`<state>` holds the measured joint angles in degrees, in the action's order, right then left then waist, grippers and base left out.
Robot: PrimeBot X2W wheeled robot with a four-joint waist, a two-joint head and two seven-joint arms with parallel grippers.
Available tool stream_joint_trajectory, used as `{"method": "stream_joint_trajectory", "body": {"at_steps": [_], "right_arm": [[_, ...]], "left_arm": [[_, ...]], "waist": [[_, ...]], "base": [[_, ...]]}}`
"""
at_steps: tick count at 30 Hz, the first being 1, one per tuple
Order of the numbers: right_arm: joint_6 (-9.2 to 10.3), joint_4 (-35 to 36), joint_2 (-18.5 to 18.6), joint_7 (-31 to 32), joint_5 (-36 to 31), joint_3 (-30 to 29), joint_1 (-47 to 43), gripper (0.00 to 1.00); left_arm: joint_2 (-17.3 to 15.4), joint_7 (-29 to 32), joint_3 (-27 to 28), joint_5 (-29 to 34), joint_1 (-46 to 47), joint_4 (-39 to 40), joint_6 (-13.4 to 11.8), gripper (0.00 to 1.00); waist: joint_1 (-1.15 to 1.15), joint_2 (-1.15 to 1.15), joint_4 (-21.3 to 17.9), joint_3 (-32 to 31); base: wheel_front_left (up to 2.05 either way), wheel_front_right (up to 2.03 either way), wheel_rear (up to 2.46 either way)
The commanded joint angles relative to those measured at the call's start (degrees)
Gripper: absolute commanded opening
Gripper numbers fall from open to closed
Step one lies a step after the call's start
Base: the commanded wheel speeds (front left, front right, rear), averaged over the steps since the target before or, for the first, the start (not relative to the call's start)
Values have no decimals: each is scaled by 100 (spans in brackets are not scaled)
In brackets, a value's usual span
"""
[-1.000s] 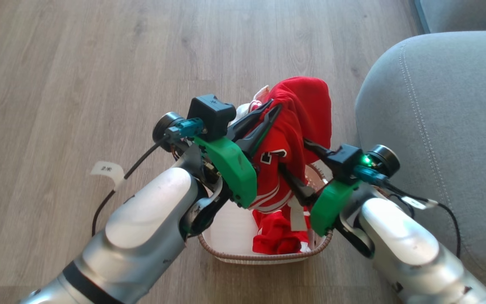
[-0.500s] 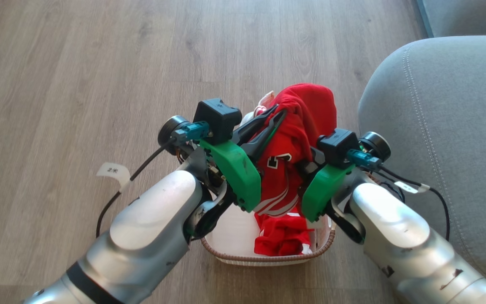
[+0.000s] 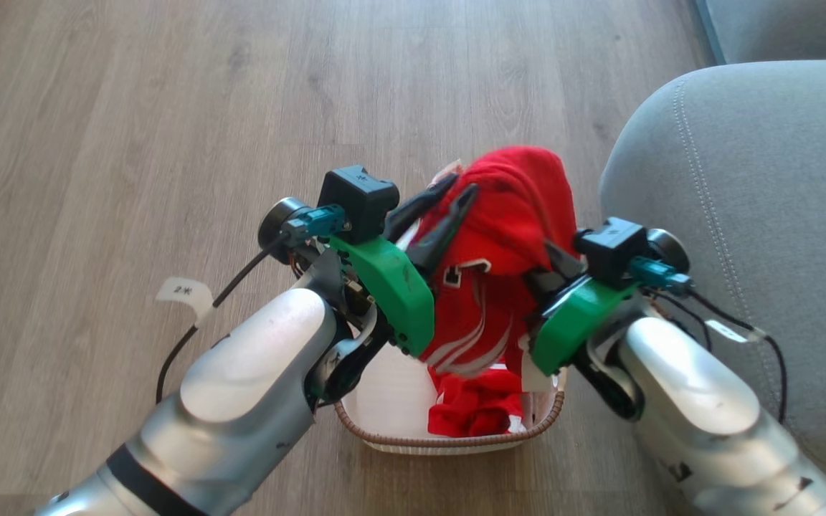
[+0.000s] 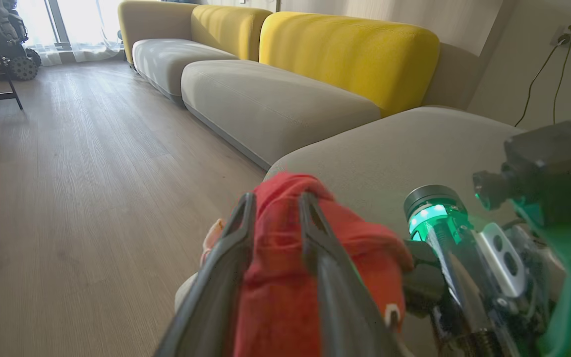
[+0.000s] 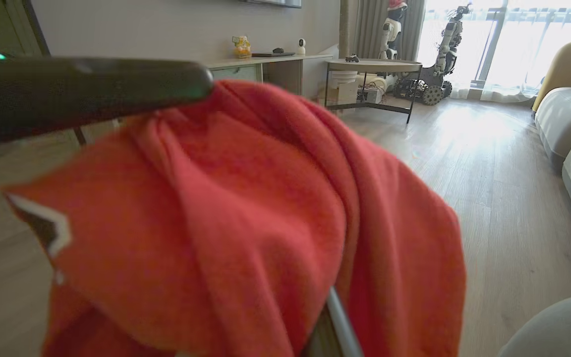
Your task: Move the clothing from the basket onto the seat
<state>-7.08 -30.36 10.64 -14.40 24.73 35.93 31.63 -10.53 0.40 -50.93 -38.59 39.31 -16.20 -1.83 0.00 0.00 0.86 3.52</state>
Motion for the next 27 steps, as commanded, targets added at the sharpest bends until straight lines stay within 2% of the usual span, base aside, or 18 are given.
{"method": "stream_joint_trajectory", "body": {"at_steps": [1, 3, 4, 5, 6, 15, 27], "right_arm": [[-41, 234, -13, -59, 52, -55, 13, 0], [-41, 360, 23, -60, 57, -182, -70, 0], [-41, 426, 42, -60, 53, -252, -114, 0], [-41, 496, 63, -60, 42, -327, -157, 0], [-41, 569, 84, -60, 34, -411, -202, 0], [-41, 1237, 287, -60, -186, -1169, -613, 0], [-41, 1999, 485, -60, -230, -1783, -1042, 0]], "left_arm": [[-108, -62, 275, -34, 208, 172, -29, 71], [-109, -64, 257, -39, 180, 179, -36, 74], [-110, -64, 250, -43, 168, 182, -40, 79], [-114, -67, 246, -47, 157, 185, -45, 92], [-117, -71, 243, -52, 144, 188, -49, 100], [-192, -146, 264, -85, 35, 271, -117, 100], [-365, -219, 209, -57, -2, 477, -36, 100]], "waist": [[0, 0, -12, -10], [0, 0, -38, -33], [0, 0, -52, -41], [0, 0, -68, -50], [0, 0, -84, -62], [0, 0, -327, -81], [0, 0, -1150, 31]], "base": [[0, 0, 0], [0, 0, 0], [0, 0, 0], [0, 0, 0], [0, 0, 0], [0, 0, 0], [0, 0, 0]]}}
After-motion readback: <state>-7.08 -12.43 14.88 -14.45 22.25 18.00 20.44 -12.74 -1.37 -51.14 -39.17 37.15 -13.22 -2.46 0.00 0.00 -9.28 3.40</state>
